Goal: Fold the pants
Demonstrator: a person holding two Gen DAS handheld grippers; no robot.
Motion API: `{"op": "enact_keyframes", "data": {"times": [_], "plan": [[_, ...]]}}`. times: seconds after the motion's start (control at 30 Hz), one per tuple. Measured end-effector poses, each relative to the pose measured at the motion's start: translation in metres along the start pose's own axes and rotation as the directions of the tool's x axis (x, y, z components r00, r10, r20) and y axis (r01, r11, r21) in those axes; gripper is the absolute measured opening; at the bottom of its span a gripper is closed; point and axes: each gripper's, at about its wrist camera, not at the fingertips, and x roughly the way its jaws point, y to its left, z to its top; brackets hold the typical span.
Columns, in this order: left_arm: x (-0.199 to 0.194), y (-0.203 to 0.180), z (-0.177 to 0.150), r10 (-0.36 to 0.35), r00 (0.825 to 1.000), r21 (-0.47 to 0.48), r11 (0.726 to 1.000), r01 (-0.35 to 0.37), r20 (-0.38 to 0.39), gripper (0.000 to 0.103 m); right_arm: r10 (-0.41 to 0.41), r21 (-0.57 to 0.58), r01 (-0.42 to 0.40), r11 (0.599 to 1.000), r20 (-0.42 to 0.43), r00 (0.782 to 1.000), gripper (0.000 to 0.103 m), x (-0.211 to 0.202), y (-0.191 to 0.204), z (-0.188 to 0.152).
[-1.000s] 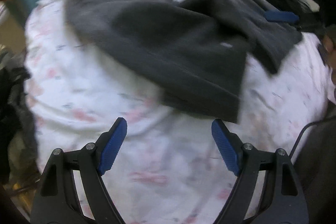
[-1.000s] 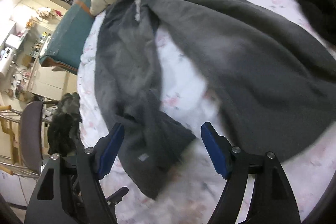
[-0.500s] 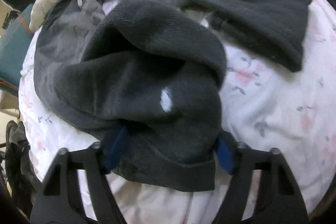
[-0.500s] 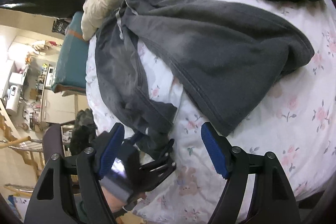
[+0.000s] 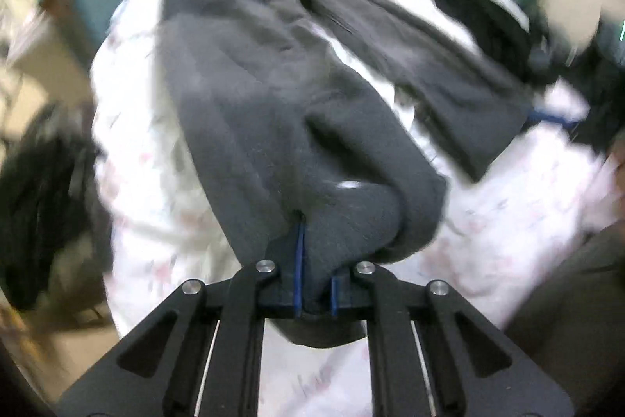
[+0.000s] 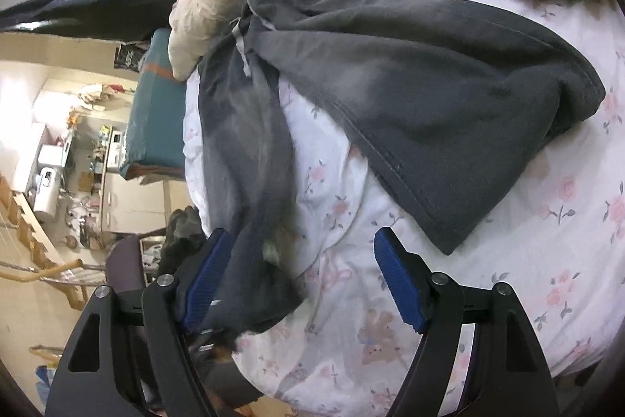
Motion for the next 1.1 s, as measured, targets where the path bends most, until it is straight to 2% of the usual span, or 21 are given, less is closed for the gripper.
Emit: {"op": "enact_keyframes", "data": {"times": [0.07,0.13,0.2,0.3,0.37,0.43,0.53,0.57,0.6,0.63,0.67,0.7,0.73,0.77,0.8,0.83,0.93,0.97,1.0,1.03,1.1], "plan": [[-0.021,0.021,-0.01,-0.057,0.998,-0.068,0.996,0.057,-0.001,0.007,-0.023,-0.016,0.023,1.0,-0.005,1.0,0.078,0.004,0.004,-0.004],[-0.031,0.045,-0.022,-0.124,0.992,-0.158,0.98,0.118,-0.029,0.008,-0.045,-0.03,0.044,0.999,-0.015,0.999,0.078,0.008,0.007,-0.009],[-0.027,0.058,-0.032,-0.144,0.988,-0.203,0.97,0.131,-0.052,0.007,-0.071,-0.053,0.069,0.996,-0.027,0.997,0.078,0.013,0.01,-0.014],[-0.019,0.066,-0.059,-0.111,0.991,-0.216,0.972,0.093,-0.076,0.006,-0.135,-0.115,0.129,0.985,-0.047,0.99,0.078,0.025,0.014,-0.024],[-0.012,0.075,-0.073,-0.069,0.996,-0.229,0.972,0.054,-0.058,0.006,-0.177,-0.151,0.164,0.975,-0.077,0.981,0.078,0.036,0.013,-0.033],[-0.005,0.085,-0.08,-0.074,0.996,-0.266,0.962,0.057,-0.055,0.006,-0.19,-0.183,0.167,0.969,-0.114,0.975,0.078,0.048,0.012,-0.043],[-0.001,0.093,-0.086,-0.069,0.996,-0.295,0.954,0.05,-0.052,0.008,-0.247,-0.274,0.184,0.944,-0.216,0.945,0.078,0.078,0.017,-0.071],[0.001,0.094,-0.087,-0.064,0.996,-0.291,0.956,0.045,-0.058,0.008,-0.254,-0.334,0.166,0.928,-0.241,0.937,0.078,0.088,0.025,-0.084],[0.002,0.094,-0.088,-0.051,0.996,-0.279,0.96,0.03,-0.067,0.015,-0.267,-0.387,0.155,0.909,-0.254,0.93,0.078,0.097,0.033,-0.095],[0.002,0.095,-0.088,-0.039,0.997,-0.276,0.961,0.017,-0.074,0.028,-0.295,-0.447,0.154,0.881,-0.264,0.918,0.078,0.106,0.041,-0.109],[0.002,0.096,-0.088,-0.024,0.997,-0.278,0.961,0.001,-0.078,0.036,-0.339,-0.522,0.158,0.838,-0.271,0.901,0.078,0.12,0.049,-0.127],[0.0,0.099,-0.089,-0.016,0.997,-0.289,0.957,-0.005,-0.07,0.05,-0.37,-0.572,0.16,0.804,-0.272,0.888,0.078,0.13,0.054,-0.141],[-0.002,0.101,-0.089,-0.01,0.998,-0.304,0.953,-0.008,-0.056,0.058,-0.41,-0.63,0.161,0.76,-0.272,0.871,0.078,0.144,0.06,-0.157],[-0.003,0.103,-0.088,-0.007,0.999,-0.313,0.95,-0.007,-0.046,0.06,-0.426,-0.658,0.159,0.736,-0.268,0.864,0.078,0.15,0.064,-0.166],[-0.005,0.104,-0.087,-0.007,0.999,-0.32,0.947,-0.004,-0.033,0.061,-0.439,-0.703,0.149,0.695,-0.251,0.863,0.078,0.16,0.072,-0.18],[-0.007,0.105,-0.085,-0.005,1.0,-0.323,0.946,-0.002,-0.023,0.061,-0.436,-0.732,0.147,0.666,-0.222,0.872,0.078,0.165,0.078,-0.186],[-0.008,0.105,-0.082,0.015,1.0,-0.314,0.949,-0.02,-0.017,0.062,-0.385,-0.777,0.156,0.61,-0.118,0.915,0.077,0.172,0.094,-0.196],[-0.009,0.106,-0.082,0.025,1.0,-0.308,0.951,-0.028,-0.014,0.062,-0.375,-0.78,0.158,0.606,-0.104,0.921,0.065,0.173,0.098,-0.196],[-0.011,0.107,-0.083,0.034,0.999,-0.303,0.952,-0.035,-0.01,0.062,-0.349,-0.779,0.147,0.61,-0.098,0.932,0.028,0.173,0.101,-0.195],[-0.013,0.109,-0.084,0.043,0.999,-0.3,0.953,-0.043,-0.007,0.062,-0.338,-0.776,0.135,0.616,-0.106,0.935,0.013,0.173,0.103,-0.194],[-0.016,0.114,-0.087,0.053,0.999,-0.312,0.949,-0.052,-0.006,0.062,-0.322,-0.763,0.123,0.635,-0.116,0.94,0.012,0.165,0.104,-0.191]]}}
